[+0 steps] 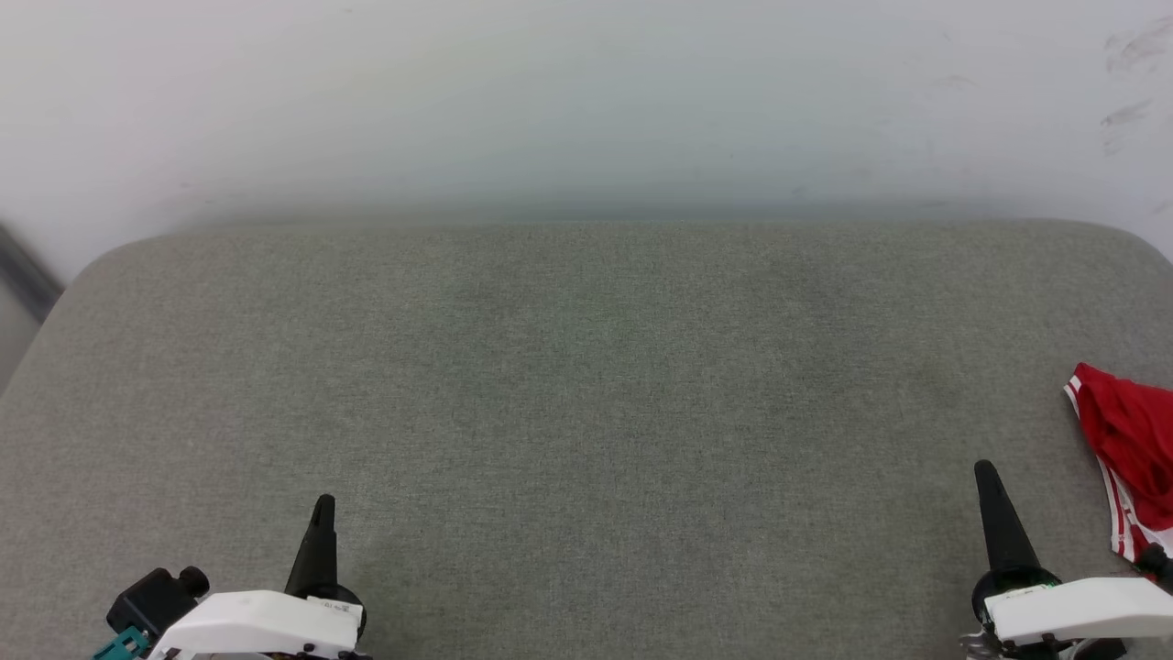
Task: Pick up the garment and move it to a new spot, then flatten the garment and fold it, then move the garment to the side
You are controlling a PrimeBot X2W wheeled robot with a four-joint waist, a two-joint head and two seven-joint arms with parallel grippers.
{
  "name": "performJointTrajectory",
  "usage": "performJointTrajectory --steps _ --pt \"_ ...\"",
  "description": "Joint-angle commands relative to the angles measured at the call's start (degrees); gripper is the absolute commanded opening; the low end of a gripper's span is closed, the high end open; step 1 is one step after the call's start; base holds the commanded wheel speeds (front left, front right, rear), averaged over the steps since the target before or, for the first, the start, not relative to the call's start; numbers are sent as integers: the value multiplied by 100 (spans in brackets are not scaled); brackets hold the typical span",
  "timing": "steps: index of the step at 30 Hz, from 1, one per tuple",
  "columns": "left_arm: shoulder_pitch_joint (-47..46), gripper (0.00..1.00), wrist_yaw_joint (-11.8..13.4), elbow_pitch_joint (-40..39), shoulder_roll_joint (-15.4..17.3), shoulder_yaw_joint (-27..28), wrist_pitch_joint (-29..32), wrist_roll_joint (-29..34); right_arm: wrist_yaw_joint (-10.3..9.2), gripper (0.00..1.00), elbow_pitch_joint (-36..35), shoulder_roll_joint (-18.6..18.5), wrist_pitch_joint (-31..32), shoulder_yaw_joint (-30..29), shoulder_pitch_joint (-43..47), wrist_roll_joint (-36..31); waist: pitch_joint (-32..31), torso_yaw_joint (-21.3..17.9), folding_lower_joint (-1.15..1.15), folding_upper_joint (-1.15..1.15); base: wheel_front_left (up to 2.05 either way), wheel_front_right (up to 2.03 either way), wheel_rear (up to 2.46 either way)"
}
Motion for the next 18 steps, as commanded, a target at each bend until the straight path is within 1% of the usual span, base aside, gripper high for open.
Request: performJointTrajectory --steps 1,18 --pt "-158 0 -38 -31 22 39 31 -163 -1 0 -25 -49 35 -13 -176 175 1 0 0 0 0 0 0" --pt "-331 0 -163 83 21 143 297 -1228 -1 0 102 -46 302 -61 -352 1206 13 3 0 0 0 0 0"
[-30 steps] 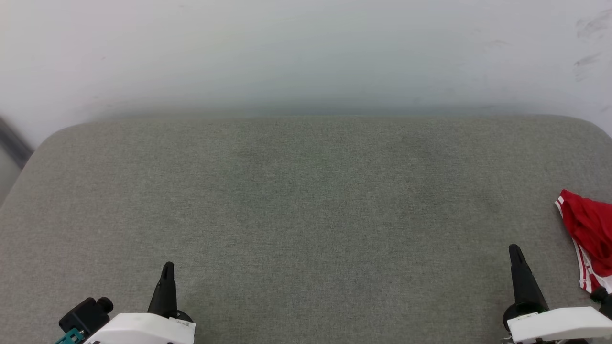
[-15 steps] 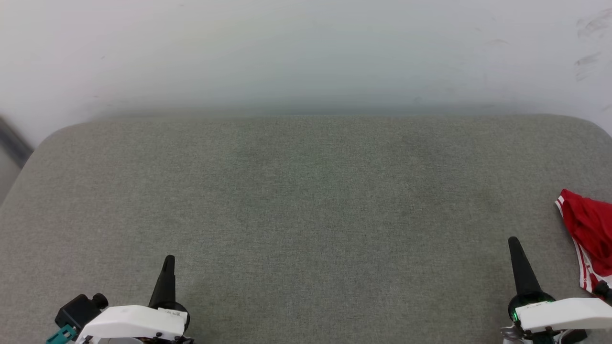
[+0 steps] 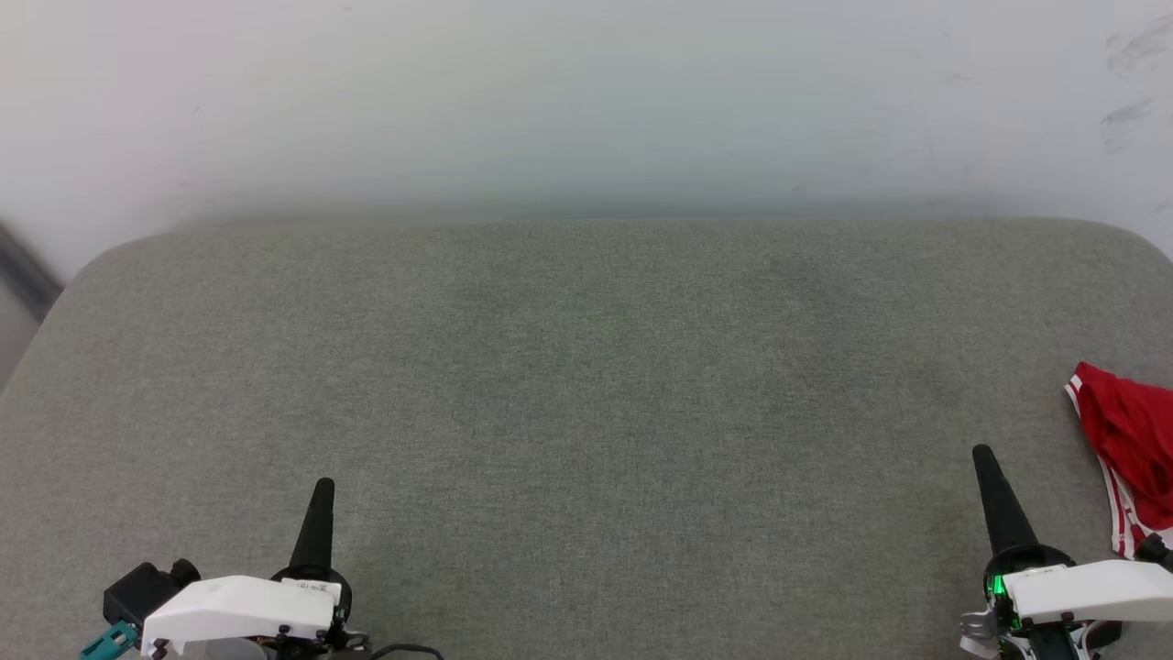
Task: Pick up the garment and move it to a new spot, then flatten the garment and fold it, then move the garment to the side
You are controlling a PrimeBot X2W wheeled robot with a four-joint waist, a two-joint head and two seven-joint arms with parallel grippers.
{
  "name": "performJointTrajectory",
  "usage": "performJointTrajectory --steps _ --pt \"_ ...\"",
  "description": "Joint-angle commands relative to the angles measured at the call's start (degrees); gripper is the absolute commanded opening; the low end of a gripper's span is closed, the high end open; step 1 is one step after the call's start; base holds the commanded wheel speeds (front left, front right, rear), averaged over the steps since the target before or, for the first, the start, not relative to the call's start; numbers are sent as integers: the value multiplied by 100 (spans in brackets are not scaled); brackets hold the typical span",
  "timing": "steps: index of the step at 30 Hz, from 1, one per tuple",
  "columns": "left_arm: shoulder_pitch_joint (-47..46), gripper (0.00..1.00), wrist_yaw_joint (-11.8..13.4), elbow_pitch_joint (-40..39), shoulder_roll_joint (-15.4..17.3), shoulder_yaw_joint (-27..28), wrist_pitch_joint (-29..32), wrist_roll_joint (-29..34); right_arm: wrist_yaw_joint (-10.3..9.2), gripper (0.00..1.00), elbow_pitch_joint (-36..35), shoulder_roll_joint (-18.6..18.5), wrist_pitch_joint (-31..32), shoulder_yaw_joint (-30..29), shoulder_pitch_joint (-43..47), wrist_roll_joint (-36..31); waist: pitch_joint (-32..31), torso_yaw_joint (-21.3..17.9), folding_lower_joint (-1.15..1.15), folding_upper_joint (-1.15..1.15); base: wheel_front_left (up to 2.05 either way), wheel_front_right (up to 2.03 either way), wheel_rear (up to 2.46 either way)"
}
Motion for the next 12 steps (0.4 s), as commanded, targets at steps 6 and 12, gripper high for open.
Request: performJointTrajectory --steps 6,12 --pt "-180 0 -89 15 18 61 106 -430 0 0 22 -36 110 -35 -181 428 5 1 0 0 0 0 0" --pt "-233 0 -118 50 17 95 193 -753 -1 0 61 -32 193 -52 -241 736 9 2 0 0 0 0 0"
